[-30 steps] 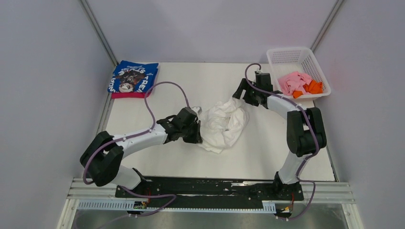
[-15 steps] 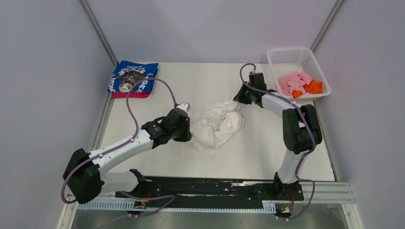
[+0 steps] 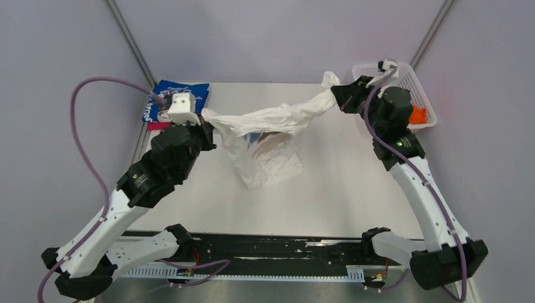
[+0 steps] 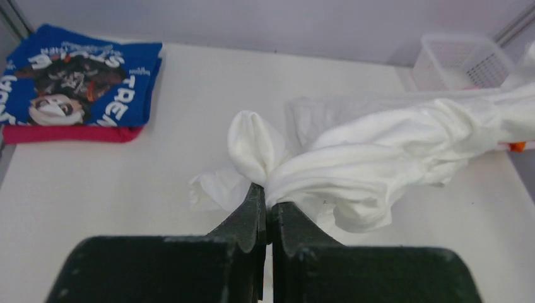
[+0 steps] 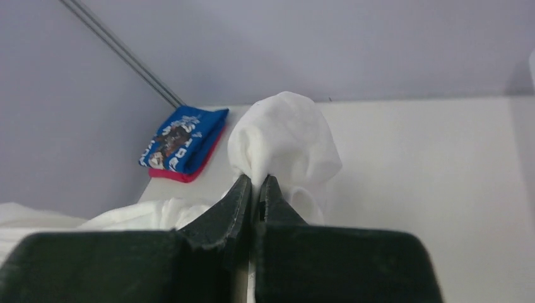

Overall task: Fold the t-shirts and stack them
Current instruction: Flatten out the tshirt

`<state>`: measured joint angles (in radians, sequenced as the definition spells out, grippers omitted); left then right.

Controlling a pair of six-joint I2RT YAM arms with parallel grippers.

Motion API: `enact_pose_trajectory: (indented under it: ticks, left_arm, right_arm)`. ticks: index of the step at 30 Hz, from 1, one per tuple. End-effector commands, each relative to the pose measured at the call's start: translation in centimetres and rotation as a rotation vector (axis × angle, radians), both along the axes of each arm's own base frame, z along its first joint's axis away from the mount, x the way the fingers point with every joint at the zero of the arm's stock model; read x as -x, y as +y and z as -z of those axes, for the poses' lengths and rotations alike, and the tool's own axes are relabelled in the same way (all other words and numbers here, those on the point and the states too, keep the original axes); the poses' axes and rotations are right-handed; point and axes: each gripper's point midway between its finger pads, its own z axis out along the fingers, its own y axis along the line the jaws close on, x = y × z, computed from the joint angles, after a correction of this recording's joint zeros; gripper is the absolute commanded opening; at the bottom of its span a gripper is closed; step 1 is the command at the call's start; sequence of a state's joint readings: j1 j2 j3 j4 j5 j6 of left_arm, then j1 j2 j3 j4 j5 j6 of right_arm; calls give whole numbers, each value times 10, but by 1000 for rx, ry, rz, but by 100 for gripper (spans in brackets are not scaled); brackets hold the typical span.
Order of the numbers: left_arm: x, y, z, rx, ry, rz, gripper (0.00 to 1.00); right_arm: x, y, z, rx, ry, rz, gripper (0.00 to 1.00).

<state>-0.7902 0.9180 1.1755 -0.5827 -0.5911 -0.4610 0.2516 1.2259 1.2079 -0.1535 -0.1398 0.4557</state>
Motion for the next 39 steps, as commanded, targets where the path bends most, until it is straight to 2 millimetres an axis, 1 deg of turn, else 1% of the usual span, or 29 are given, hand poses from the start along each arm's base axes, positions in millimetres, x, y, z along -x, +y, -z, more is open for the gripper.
enact_pose_trajectory:
  ticks: [1, 4, 5, 6, 7, 8, 11, 12, 15, 18, 20, 21, 22, 23, 25, 26, 27, 28, 29, 30, 31, 32, 33, 34, 35, 36, 37, 38, 39]
  left_arm:
    - [16, 37, -102, 38, -285, -23, 0]
    - [43, 52, -157, 109, -444, 36, 0]
    - [51, 51, -167, 123, -476, 74, 0]
    - [62, 58, -184, 143, -525, 91, 0]
    - [69, 54, -192, 152, -551, 144, 0]
    - [82, 53, -208, 165, -592, 203, 0]
    - [105, 47, -231, 181, -651, 316, 0]
    - [114, 44, -241, 186, -673, 362, 0]
    - [124, 42, -255, 186, -696, 414, 0]
    - [123, 44, -266, 178, -698, 402, 0]
    - [117, 43, -269, 169, -687, 382, 0]
    - [109, 39, -267, 159, -672, 371, 0]
    - [102, 43, -267, 157, -660, 323, 0]
    - [90, 40, -264, 146, -641, 291, 0]
    - [61, 44, -256, 109, -599, 159, 0]
    - [45, 53, -247, 81, -563, 47, 0]
    - [23, 46, -237, 30, -528, -8, 0]
    - [8, 59, -224, -11, -481, -140, 0]
    - [-15, 49, -206, -75, -431, -198, 0]
    - [-28, 63, -193, -111, -387, -314, 0]
    - [-52, 52, -162, -146, -299, -340, 0]
    - [-72, 63, -144, -154, -246, -366, 0]
    - [-103, 68, -100, -157, -117, -385, 0]
    - [-115, 73, -78, -158, -56, -414, 0]
    - [-137, 79, -31, -188, 67, -451, 0]
    - [-146, 79, -7, -211, 124, -458, 0]
    - [-163, 75, 35, -247, 214, -458, 5]
    - [-171, 72, 54, -260, 248, -448, 24]
    - [-190, 66, 86, -277, 297, -426, 37]
  right_arm:
    - [54, -12, -96, 21, -302, -30, 0]
    - [96, -22, -145, 19, -457, -29, 0]
    - [110, -26, -160, 18, -507, -26, 0]
    - [123, -29, -174, 19, -550, -27, 0]
    - [138, -31, -187, 19, -596, -36, 0]
    - [152, -31, -198, 21, -636, -54, 0]
    - [191, -30, -224, 22, -722, -109, 0]
    - [201, -31, -230, 22, -743, -119, 0]
    - [224, -37, -245, 24, -796, -116, 0]
    - [234, -42, -253, 19, -809, -98, 0]
    - [233, -47, -255, 17, -799, -71, 0]
    - [229, -50, -254, 14, -785, -49, 0]
    - [221, -53, -252, 12, -763, -22, 0]
    - [213, -56, -250, 11, -739, 9, 0]
    - [189, -63, -239, 20, -677, 76, 0]
    - [175, -66, -232, 28, -642, 110, 0]
    - [159, -69, -222, 41, -604, 143, 0]
    - [141, -72, -210, 58, -561, 180, 0]
    - [121, -77, -196, 74, -508, 233, 0]
    - [99, -80, -178, 95, -451, 277, 0]
    - [77, -85, -159, 124, -391, 320, 0]
    - [55, -89, -136, 153, -325, 362, 0]
    - [33, -92, -111, 183, -256, 391, 0]
    - [11, -92, -81, 211, -184, 395, 0]
    - [-11, -90, -50, 223, -107, 386, 0]
    - [-32, -89, -21, 219, -38, 379, 2]
    - [-59, -85, 23, 226, 56, 363, 4]
    - [-80, -82, 53, 229, 114, 344, 5]
    - [-100, -77, 75, 227, 149, 319, 7]
